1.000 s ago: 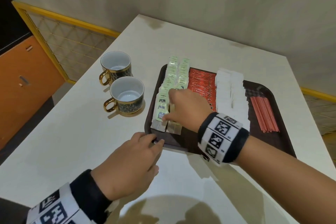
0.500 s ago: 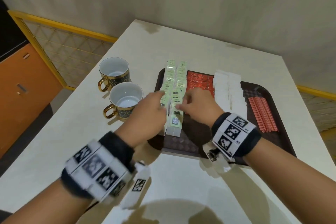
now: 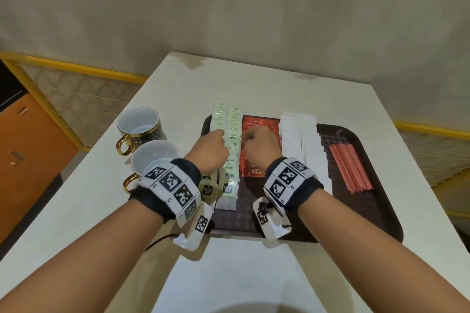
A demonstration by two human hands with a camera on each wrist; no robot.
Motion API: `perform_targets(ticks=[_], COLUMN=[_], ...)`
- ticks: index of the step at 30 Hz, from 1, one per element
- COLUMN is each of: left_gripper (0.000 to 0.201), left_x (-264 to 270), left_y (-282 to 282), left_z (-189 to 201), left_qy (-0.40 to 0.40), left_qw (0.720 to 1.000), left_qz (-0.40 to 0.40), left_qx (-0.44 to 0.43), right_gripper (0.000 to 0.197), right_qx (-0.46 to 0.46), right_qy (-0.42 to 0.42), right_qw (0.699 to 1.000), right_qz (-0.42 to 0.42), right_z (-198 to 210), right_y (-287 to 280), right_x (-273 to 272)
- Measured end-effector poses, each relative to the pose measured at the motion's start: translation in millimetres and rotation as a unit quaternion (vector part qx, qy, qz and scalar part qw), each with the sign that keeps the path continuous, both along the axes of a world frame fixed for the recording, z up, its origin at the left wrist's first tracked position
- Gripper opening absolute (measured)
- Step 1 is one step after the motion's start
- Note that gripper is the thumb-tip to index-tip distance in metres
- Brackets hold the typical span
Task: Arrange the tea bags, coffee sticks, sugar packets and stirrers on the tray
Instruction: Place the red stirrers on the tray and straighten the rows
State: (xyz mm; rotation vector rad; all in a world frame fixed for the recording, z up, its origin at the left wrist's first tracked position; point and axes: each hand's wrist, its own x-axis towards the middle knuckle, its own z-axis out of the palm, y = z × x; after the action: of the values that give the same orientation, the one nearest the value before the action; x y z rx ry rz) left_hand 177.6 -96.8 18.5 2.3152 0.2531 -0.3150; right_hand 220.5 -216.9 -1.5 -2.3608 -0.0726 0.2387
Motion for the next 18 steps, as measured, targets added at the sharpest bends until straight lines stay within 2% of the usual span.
perform_targets(ticks=[3, 9, 13, 18], left_gripper=[0.040, 0.056, 0.059, 0.058], left_x=[0.6, 0.0, -2.9, -14.2], left_y=[-1.9, -3.7, -4.7, 4.6], left_z=[3.2, 3.9, 6.3, 15.8], left_qy=[0.010, 0.022, 0.014, -0.032], left_qw=[1.000, 0.999, 0.999, 0.998], left_qz=[-0.006, -0.012, -0.019, 0.014], left_qx=[-0.010, -0.034, -0.039, -0.047], right_gripper=[0.032, 0.033, 0.033, 0.035], right_qx=[0.001, 0.006, 0.023, 0.036], right_qy=[-0.002, 0.003, 0.013, 0.018], right_qw=[1.000, 1.000, 0.999, 0.999], right_qz=[-0.004, 0.009, 0.020, 0.023], right_z=[-2.4, -2.3, -5.7, -4.2], right_y=[-1.7, -4.6, -5.2, -6.4], right_x=[-0.4, -2.4, -2.7, -4.0])
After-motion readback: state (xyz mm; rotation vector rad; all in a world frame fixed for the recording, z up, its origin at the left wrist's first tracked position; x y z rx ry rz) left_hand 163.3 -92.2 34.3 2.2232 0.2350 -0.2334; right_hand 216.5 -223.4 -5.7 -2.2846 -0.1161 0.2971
